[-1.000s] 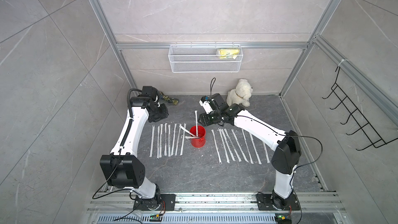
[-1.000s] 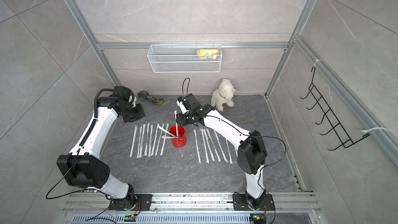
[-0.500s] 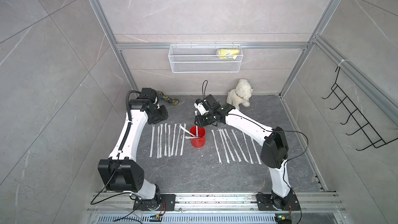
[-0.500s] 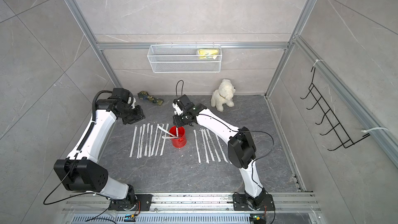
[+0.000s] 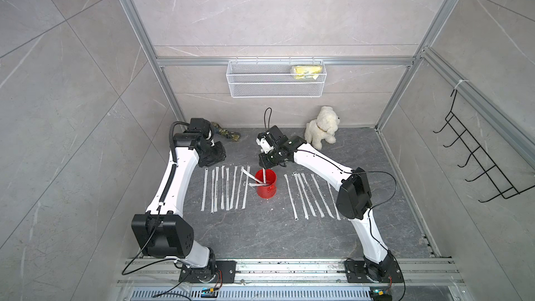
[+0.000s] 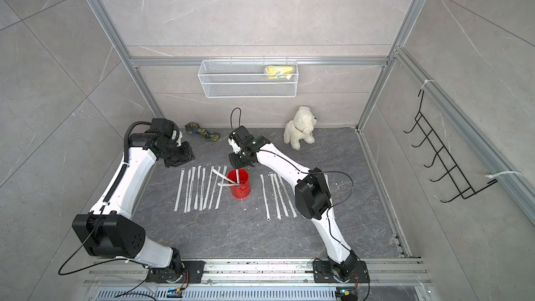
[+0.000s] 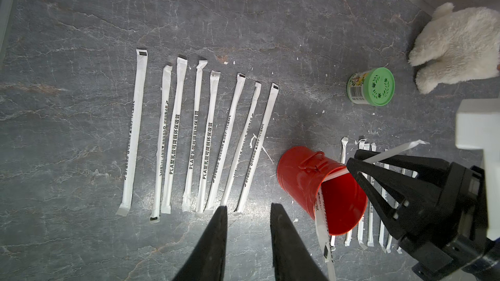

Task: Take the straws out of the storage container
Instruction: Pick up the straw from the container.

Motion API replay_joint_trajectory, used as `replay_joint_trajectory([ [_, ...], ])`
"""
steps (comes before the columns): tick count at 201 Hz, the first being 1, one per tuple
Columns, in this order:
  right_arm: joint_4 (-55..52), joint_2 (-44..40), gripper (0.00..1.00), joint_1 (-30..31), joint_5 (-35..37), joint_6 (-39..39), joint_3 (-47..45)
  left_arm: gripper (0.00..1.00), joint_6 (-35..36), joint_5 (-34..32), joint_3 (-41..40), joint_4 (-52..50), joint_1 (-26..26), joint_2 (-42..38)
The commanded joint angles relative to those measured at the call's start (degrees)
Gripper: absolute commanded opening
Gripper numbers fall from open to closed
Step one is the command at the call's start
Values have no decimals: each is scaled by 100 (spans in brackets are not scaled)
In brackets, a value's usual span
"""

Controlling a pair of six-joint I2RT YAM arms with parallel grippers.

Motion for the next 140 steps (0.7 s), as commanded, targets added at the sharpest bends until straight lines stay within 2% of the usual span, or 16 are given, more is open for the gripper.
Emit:
replay_joint_trajectory([
  [1, -315, 94, 17, 34, 32, -45, 288, 32, 128, -17, 65, -76, 22, -28],
  [21, -425, 14, 11, 33, 119, -91, 335, 32, 134, 16, 38, -41, 21, -28],
  [82, -767, -340, 8, 56, 273, -160, 539, 32, 84, 130, -60, 20, 24, -141],
  [140, -1625, -262, 8, 74, 542, -297, 1949, 32, 2, 260, -318, 137, 22, -383],
])
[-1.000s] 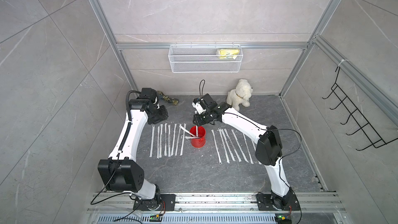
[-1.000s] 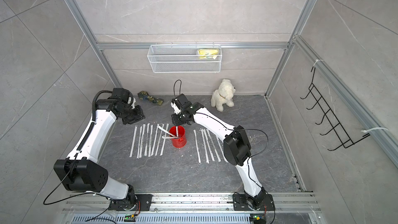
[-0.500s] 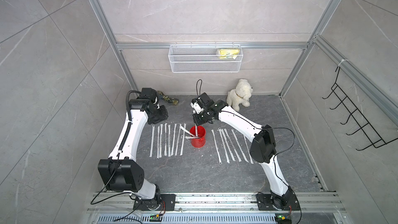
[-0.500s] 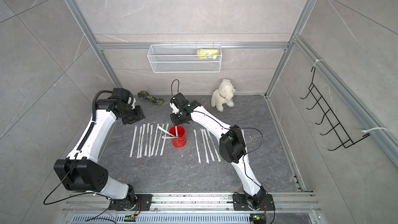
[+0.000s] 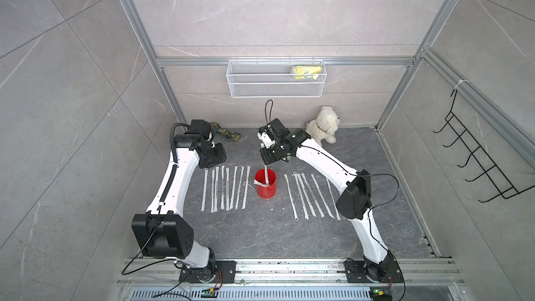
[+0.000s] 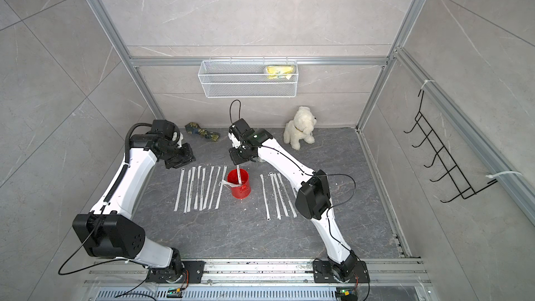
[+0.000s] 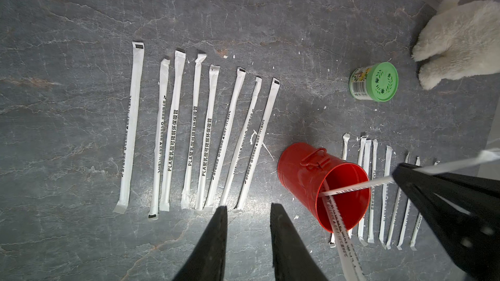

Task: Take the straws out of the storage container
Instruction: Pick up the straw from the container, then place the straw at the center of the board.

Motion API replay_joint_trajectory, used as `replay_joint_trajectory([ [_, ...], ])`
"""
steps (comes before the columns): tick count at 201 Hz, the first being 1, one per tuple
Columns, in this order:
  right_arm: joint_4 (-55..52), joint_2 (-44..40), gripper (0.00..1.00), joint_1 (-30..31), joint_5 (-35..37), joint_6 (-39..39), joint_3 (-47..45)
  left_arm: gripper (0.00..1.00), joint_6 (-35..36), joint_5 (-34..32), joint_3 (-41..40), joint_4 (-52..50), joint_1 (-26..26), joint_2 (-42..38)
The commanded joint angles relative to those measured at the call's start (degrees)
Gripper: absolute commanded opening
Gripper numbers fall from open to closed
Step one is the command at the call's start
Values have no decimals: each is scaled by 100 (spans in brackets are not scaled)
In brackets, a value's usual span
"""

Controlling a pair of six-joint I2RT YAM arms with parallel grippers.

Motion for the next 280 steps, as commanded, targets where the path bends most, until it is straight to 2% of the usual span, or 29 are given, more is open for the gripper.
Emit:
replay_joint_trajectory([
  [1, -586, -214, 8, 61, 225, -154, 729, 32, 4, 201, -117, 101, 21, -320],
  [16, -833, 15, 8, 70, 272, -186, 1234, 32, -10, 203, -179, 99, 21, -361],
  [29, -1167, 374, 8, 70, 313, -188, 2062, 32, -4, 214, -207, 90, 24, -396],
  [39, -1548, 787, 8, 71, 321, -195, 2988, 32, -20, 229, -206, 86, 22, -427],
  [51, -2047, 1403, 8, 76, 325, -142, 4542, 32, -34, 253, -231, 85, 22, -467],
  [68, -1426, 723, 8, 58, 342, -98, 3284, 32, -49, 297, -249, 90, 14, -515],
  [80, -1255, 437, 8, 59, 412, -140, 2984, 32, -66, 323, -297, 101, 13, -543],
  [92, -1504, 450, 8, 53, 565, -207, 3296, 32, -82, 342, -367, 140, 13, -577],
  [113, -2376, 875, 7, 47, 795, -325, 4594, 32, -101, 391, -458, 190, 13, -612],
  [131, -2492, 488, 6, 44, 1138, -433, 4078, 32, -107, 418, -465, 212, 12, -649],
  [155, -3052, 461, 5, -1, 1789, -763, 4606, 32, -111, 463, -472, 267, 4, -670],
  [186, -3250, -244, 1, -444, 2536, -919, 3506, 32, -176, 547, -595, 387, -44, -637],
  [234, -3013, -1053, 1, -1666, 2515, -1050, 2190, 32, -193, 546, -618, 490, -178, -473],
  [250, -2802, -1413, 1, -1966, 2512, -1130, 1347, 32, -195, 512, -606, 517, -239, -379],
  [280, -1777, -2440, 2, -2664, 2111, -1105, -1190, 32, -188, 485, -550, 568, -344, -164],
])
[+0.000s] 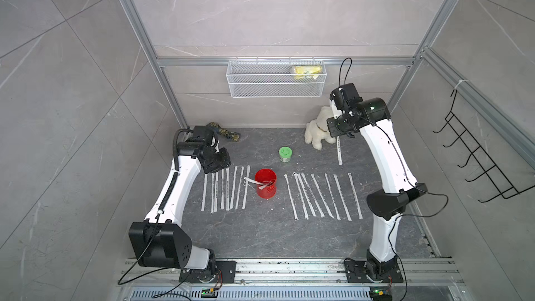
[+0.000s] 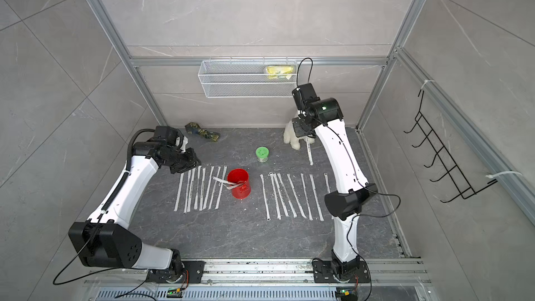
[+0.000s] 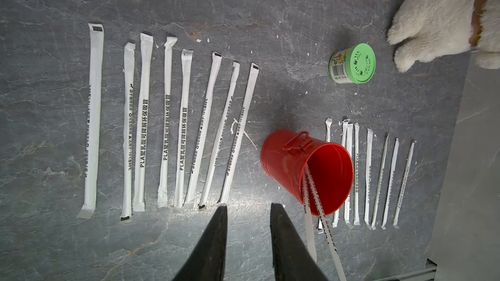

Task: Take the straws out of the storage container
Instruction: Place the straw at the center of the board.

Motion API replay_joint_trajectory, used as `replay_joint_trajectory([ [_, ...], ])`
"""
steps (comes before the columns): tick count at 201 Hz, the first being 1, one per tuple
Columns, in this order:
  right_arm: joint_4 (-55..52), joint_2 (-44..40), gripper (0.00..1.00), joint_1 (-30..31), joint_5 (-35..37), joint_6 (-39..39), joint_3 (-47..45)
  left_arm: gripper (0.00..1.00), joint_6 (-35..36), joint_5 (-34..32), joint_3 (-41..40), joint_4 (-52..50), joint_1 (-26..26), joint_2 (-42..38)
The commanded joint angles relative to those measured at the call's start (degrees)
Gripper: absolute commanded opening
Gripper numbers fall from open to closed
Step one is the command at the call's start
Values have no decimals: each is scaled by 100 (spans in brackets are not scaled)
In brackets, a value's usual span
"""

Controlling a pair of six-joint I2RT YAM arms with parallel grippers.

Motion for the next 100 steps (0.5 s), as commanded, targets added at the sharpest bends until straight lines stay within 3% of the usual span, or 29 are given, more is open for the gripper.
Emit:
replay_joint_trajectory([
  [1, 723, -654, 2, -391, -295, -72, -1400, 32, -72, 89, 87, 114, -90, 170],
  [26, 1376, -1297, 3, -1034, -765, 2, -3037, 32, -85, 55, 180, 128, -207, 328],
  [57, 1841, -1551, 3, -1529, -1021, 1, -4405, 31, -88, -9, 290, 137, -341, 471],
  [100, 1928, -1108, 4, -1823, -878, 6, -4513, 31, -34, -113, 485, 23, -495, 615],
])
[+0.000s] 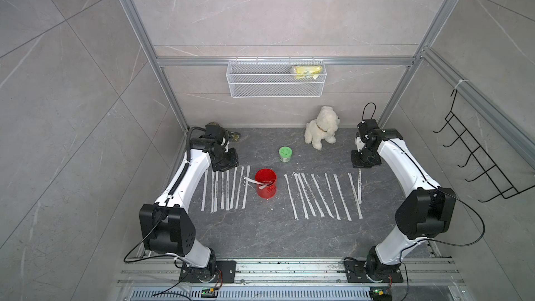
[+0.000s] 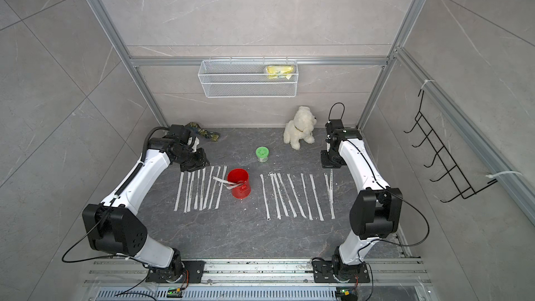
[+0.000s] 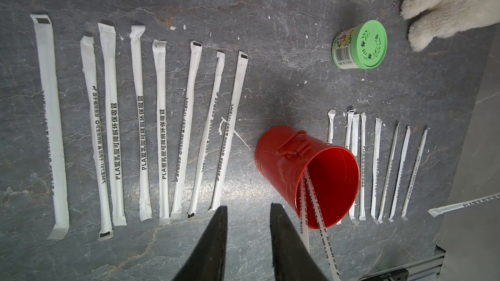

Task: Take the straws out of the storage container
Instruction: Place the straw at the center of the board.

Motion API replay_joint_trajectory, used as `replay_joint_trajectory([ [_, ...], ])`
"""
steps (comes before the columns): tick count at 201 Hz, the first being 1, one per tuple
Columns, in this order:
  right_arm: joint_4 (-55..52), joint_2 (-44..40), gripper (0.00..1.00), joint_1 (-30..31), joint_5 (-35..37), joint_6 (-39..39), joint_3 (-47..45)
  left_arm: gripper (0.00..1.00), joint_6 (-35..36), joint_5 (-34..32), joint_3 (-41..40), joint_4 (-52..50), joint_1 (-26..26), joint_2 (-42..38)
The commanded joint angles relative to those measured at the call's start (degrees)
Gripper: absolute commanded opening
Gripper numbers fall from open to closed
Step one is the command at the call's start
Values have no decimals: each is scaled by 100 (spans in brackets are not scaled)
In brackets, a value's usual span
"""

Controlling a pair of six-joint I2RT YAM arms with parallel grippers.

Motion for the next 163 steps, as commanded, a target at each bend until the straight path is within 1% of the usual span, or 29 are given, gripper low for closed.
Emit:
replay_joint_trajectory([
  [1, 244, 242, 4, -86, 35, -3, 100, 31, -16, -87, 299, -80, -70, 45],
  [36, 121, 713, 4, -336, 172, -77, 316, 31, 52, -101, 313, -98, -79, 105],
  [60, -70, 984, 4, -430, 391, -161, 478, 31, 66, -81, 291, -67, -81, 214],
  [102, -27, 1122, 5, -712, 394, -206, 320, 31, 120, 7, 295, 17, -82, 410],
  [163, -179, 1152, 8, -737, 561, -230, 293, 32, 191, 84, 304, 85, -80, 572],
])
